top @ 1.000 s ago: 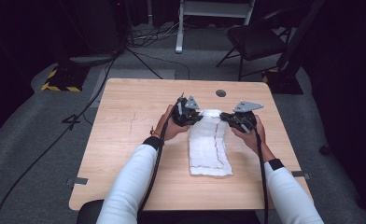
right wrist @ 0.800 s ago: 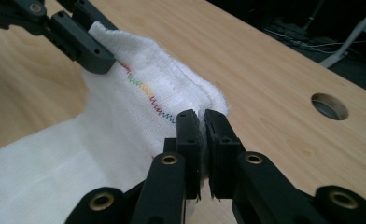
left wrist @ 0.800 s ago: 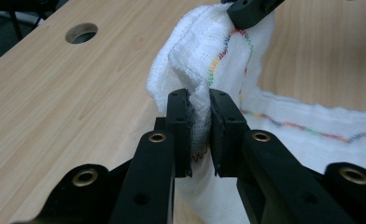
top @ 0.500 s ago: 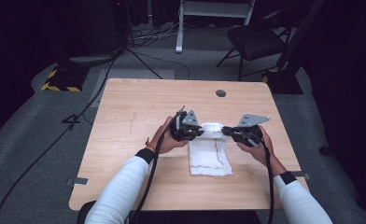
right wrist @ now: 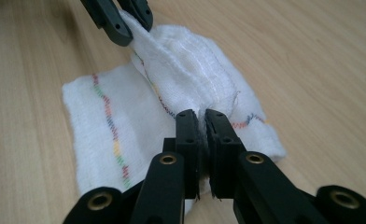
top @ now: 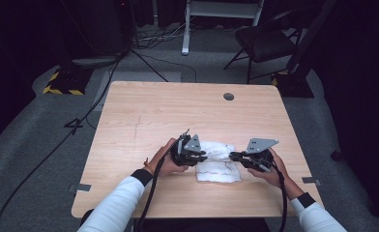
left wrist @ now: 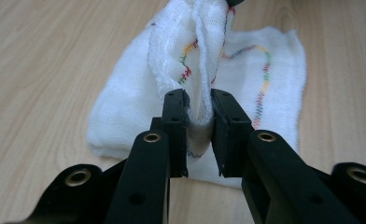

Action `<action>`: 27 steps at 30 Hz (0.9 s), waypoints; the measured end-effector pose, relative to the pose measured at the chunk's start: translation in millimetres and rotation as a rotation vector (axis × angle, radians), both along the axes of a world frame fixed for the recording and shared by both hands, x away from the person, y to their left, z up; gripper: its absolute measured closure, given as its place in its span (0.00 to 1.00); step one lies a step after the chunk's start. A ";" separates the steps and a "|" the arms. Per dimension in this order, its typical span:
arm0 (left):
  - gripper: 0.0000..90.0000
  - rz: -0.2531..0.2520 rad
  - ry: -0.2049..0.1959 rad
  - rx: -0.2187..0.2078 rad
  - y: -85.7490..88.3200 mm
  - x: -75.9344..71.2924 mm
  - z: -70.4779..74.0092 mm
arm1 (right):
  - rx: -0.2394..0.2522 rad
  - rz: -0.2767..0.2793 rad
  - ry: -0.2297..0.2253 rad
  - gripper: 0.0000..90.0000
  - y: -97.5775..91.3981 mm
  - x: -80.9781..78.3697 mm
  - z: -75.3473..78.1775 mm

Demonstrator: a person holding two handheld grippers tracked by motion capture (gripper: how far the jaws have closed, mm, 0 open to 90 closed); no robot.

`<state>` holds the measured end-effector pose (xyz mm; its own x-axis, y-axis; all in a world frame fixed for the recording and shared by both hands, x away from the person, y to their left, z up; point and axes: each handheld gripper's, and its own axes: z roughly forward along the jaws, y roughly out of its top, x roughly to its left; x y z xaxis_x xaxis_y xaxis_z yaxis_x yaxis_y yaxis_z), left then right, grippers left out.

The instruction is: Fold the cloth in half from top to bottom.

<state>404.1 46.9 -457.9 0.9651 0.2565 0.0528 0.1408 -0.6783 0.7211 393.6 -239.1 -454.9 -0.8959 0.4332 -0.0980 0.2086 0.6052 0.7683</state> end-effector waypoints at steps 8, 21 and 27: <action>0.88 -0.015 0.006 0.041 1.1 -16.8 -7.7 | -0.010 -0.004 0.027 0.91 -8.8 -14.3 -10.1; 0.80 0.057 0.034 0.030 20.1 -32.2 -7.9 | -0.012 -0.043 0.068 0.74 -23.8 -35.1 -20.5; 0.66 0.149 0.029 -0.030 24.4 -19.1 -1.1 | 0.024 -0.111 0.031 0.61 -29.8 -31.1 -9.8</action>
